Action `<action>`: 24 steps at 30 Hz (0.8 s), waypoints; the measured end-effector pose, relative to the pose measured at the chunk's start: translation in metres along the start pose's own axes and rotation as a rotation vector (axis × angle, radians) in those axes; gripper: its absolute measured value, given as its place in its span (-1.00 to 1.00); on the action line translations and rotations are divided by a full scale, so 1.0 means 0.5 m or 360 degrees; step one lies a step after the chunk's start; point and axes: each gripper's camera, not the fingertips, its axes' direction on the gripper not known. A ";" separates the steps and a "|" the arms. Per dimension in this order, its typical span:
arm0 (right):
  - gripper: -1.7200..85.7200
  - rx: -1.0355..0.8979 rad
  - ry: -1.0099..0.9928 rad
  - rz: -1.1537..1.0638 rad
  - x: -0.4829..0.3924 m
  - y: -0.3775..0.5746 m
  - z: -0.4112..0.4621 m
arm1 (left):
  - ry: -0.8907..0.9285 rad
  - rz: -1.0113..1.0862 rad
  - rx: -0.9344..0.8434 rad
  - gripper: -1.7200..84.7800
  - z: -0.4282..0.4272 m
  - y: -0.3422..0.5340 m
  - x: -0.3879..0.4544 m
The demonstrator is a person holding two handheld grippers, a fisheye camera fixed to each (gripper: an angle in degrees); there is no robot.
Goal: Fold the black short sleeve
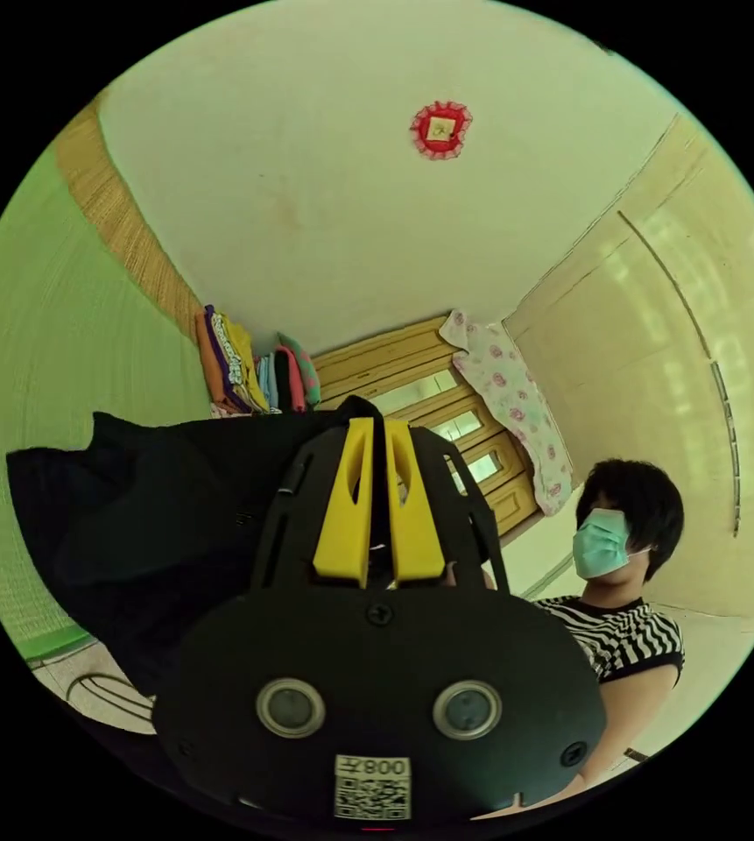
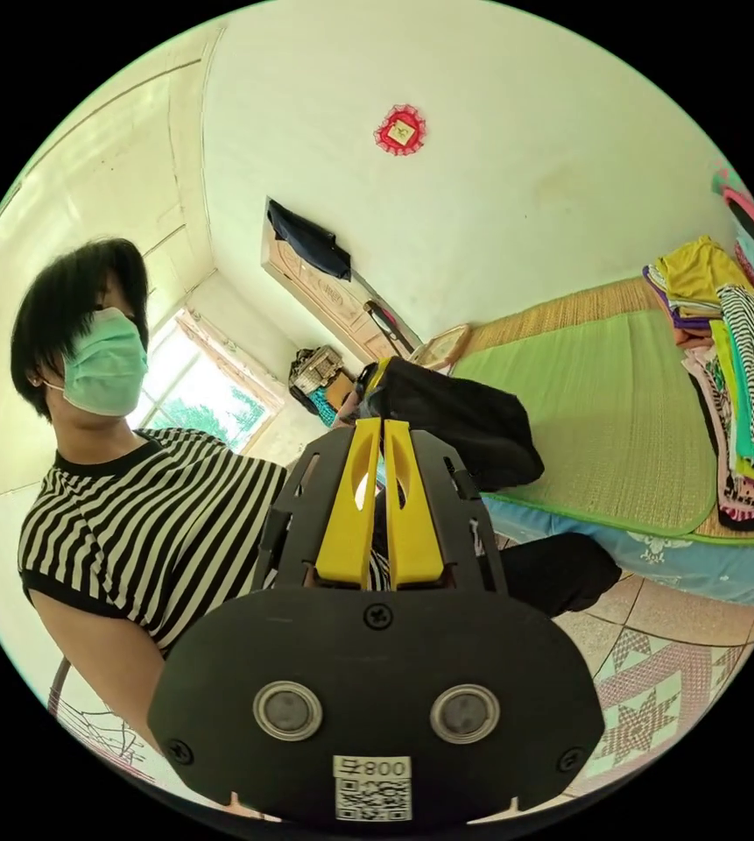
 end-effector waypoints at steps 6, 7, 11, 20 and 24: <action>-0.96 0.0016 -0.0048 -0.0109 0.007 -0.087 0.006 | -0.0070 0.0343 0.0214 -0.91 -0.294 0.011 0.181; -0.96 0.0019 -0.0058 -0.0121 0.006 -0.095 0.006 | -0.0075 0.0400 0.0247 -0.91 -0.350 0.018 0.212; -0.96 0.0022 -0.0123 -0.0232 -0.015 -0.156 0.012 | -0.0109 0.0541 0.0333 -0.91 -0.507 0.048 0.292; -0.96 0.0033 -0.0123 -0.0513 -0.111 -0.253 -0.010 | -0.0034 0.0775 0.0426 -0.92 -0.786 0.100 0.409; -0.96 0.0095 -0.0102 -0.0620 -0.151 -0.271 -0.034 | -0.0012 0.0892 0.0409 -0.92 -0.871 0.107 0.448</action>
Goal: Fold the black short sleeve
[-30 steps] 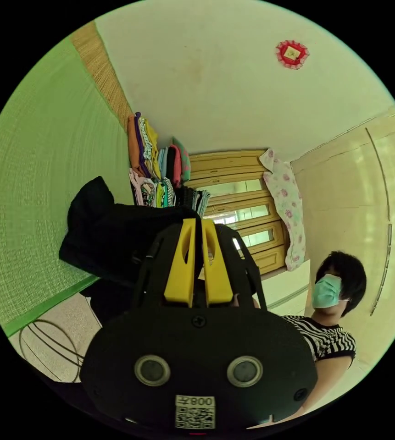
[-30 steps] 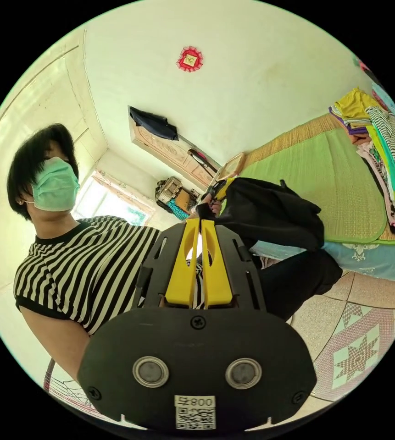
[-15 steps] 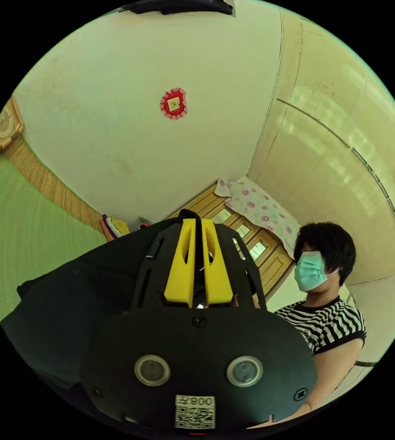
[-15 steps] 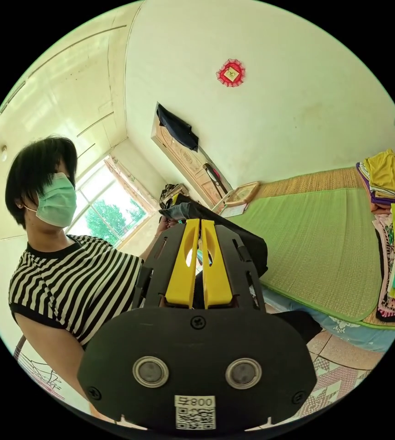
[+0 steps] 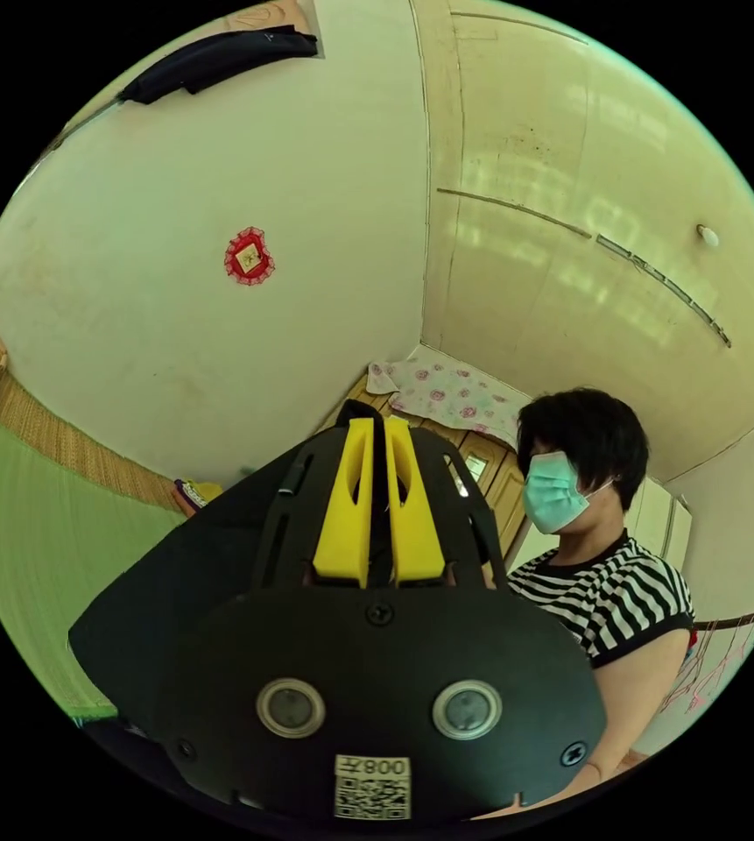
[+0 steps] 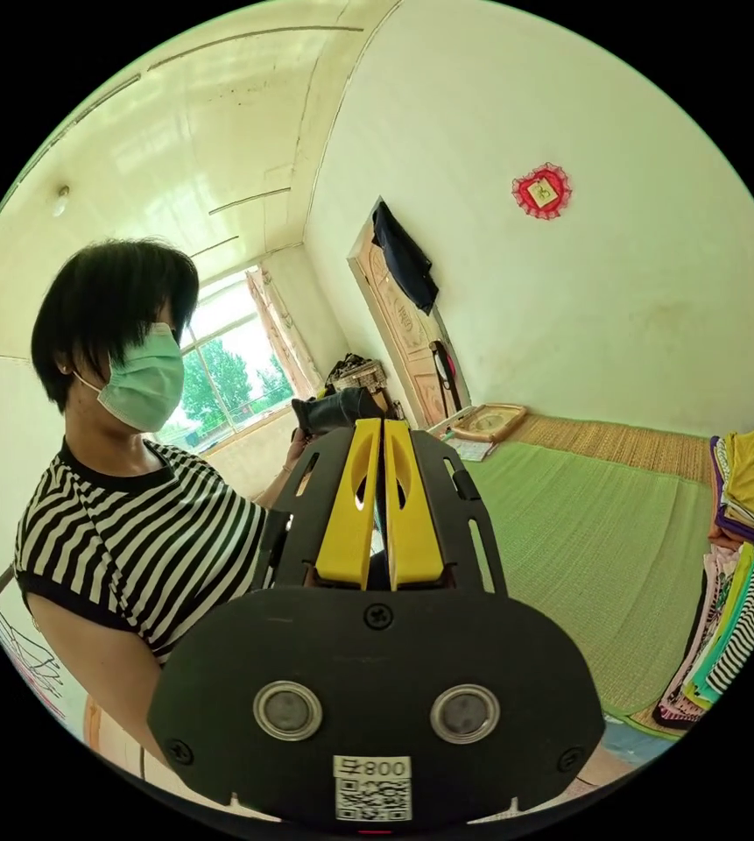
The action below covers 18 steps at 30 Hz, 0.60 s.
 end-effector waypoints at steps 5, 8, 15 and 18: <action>-0.96 0.0043 0.0029 -0.0081 -0.024 -0.019 -0.016 | 0.0053 0.0090 -0.0007 -0.92 -0.071 -0.026 0.017; -0.96 0.0060 0.0039 -0.0117 -0.028 -0.029 -0.018 | 0.0082 0.0147 -0.0021 -0.92 -0.104 -0.041 0.021; -0.96 0.0081 0.0060 -0.0158 -0.009 -0.052 0.004 | 0.0048 0.0283 -0.0080 -0.92 -0.155 -0.062 0.013; -0.96 0.0084 0.0060 -0.0171 0.006 -0.061 0.025 | 0.0037 0.0313 -0.0092 -0.92 -0.167 -0.062 -0.005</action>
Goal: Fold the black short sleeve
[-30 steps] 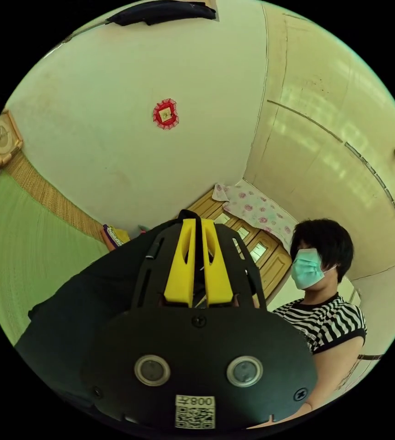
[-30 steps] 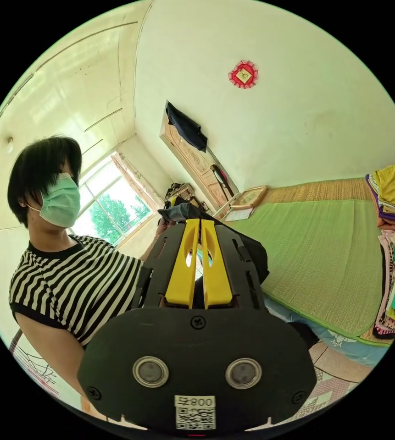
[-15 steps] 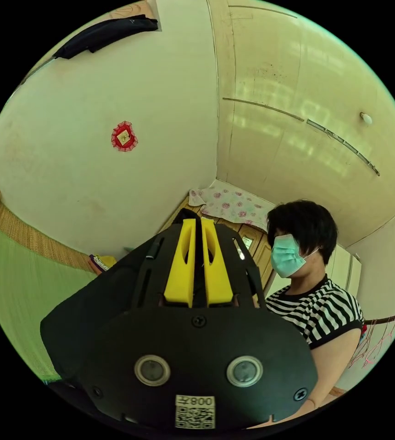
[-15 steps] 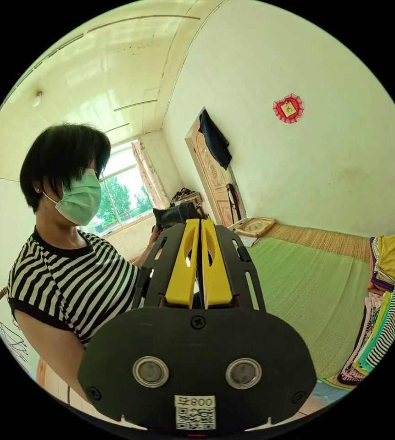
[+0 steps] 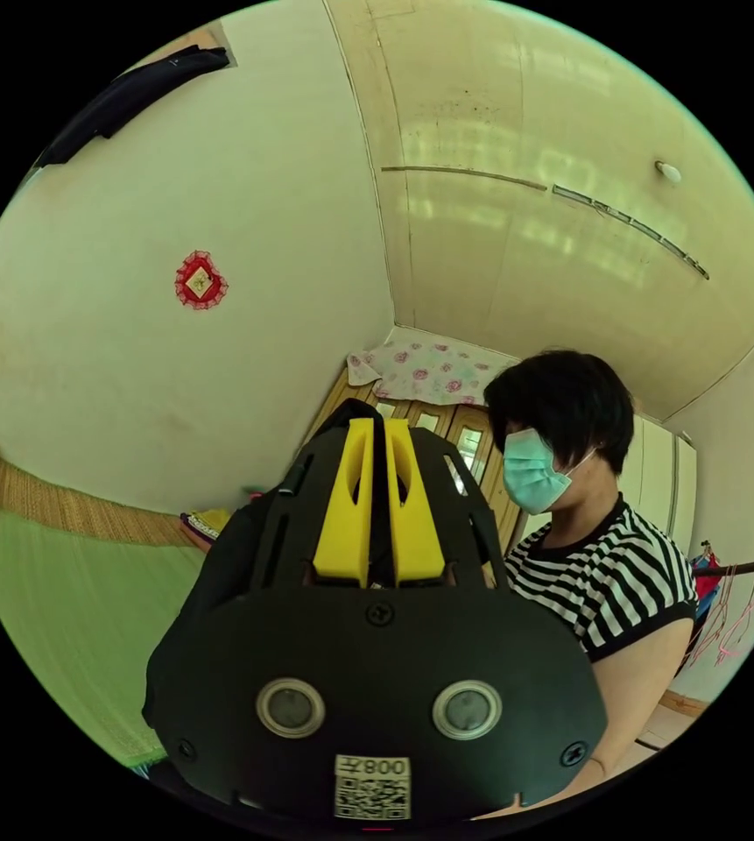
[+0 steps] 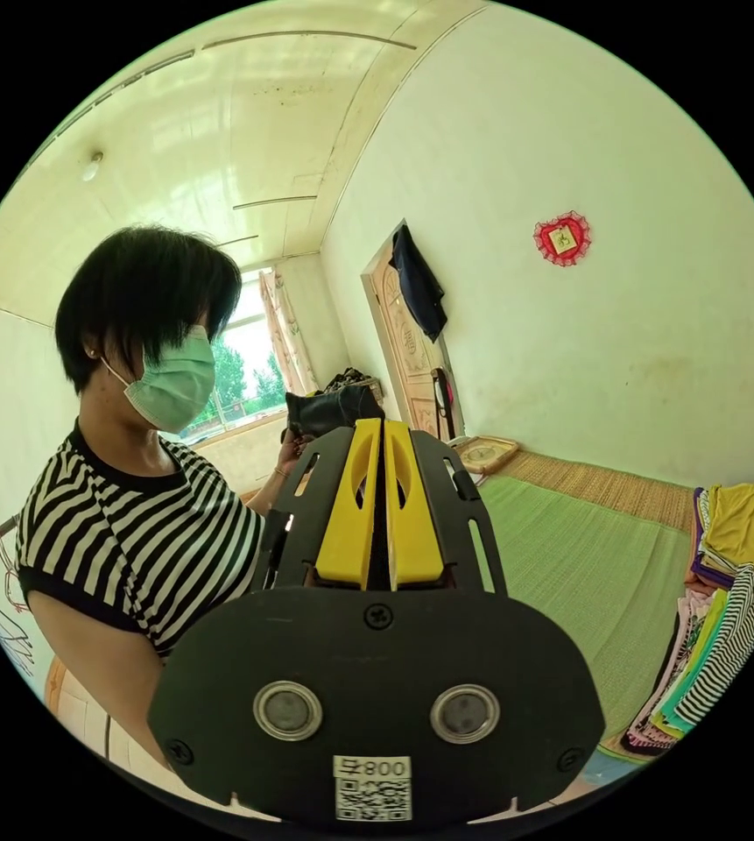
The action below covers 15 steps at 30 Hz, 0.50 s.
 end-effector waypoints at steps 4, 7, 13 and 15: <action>-0.96 0.0002 -0.0005 -0.0016 0.019 -0.006 0.036 | -0.0012 0.0028 0.0002 -0.92 -0.011 0.018 -0.037; -0.96 0.0003 -0.0010 -0.0020 0.038 -0.008 0.074 | -0.0014 0.0037 0.0009 -0.92 -0.012 0.035 -0.072; -0.96 -0.0024 0.0018 -0.0003 0.097 -0.021 0.174 | -0.0051 0.0027 -0.0019 -0.91 0.017 0.068 -0.179; -0.96 -0.0034 0.0039 0.0023 0.137 -0.031 0.222 | -0.0058 0.0021 -0.0047 -0.91 0.039 0.075 -0.224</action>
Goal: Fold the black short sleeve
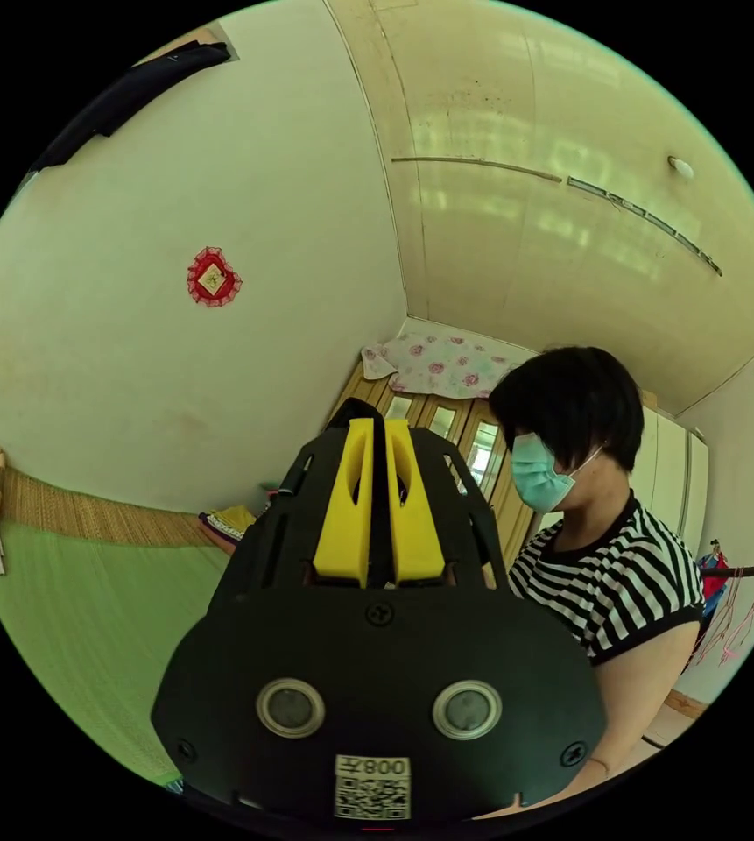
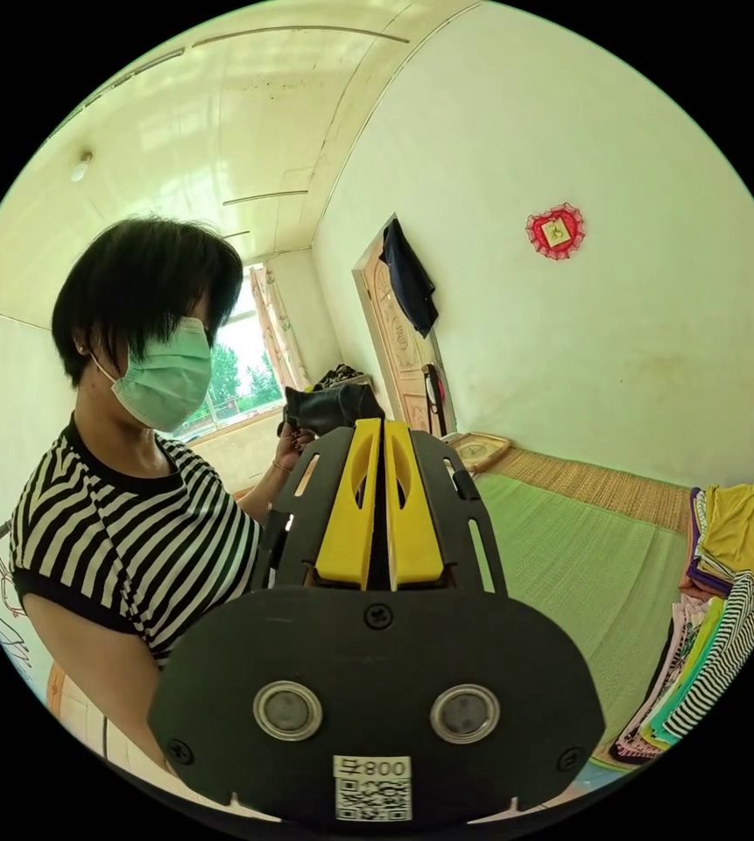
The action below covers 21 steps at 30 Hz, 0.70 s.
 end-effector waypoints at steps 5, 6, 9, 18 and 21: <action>-0.95 -0.0057 0.0114 0.0044 0.110 -0.035 0.123 | -0.0116 -0.0079 -0.0070 -0.91 0.079 0.025 -0.157; -0.95 -0.0086 0.0156 0.0070 0.151 -0.046 0.163 | -0.0151 -0.0105 -0.0097 -0.91 0.104 0.033 -0.207; -0.95 -0.0183 0.0267 0.0177 0.295 -0.076 0.278 | -0.0297 -0.0195 -0.0180 -0.90 0.178 0.057 -0.354; -0.95 -0.0613 0.0671 0.0951 0.865 -0.048 0.669 | -0.0757 -0.0798 -0.0512 -0.77 0.417 0.238 -0.921; -0.93 -0.0663 0.0711 0.1046 0.935 0.053 0.746 | -0.0806 -0.0889 -0.0610 -0.76 0.425 0.370 -1.016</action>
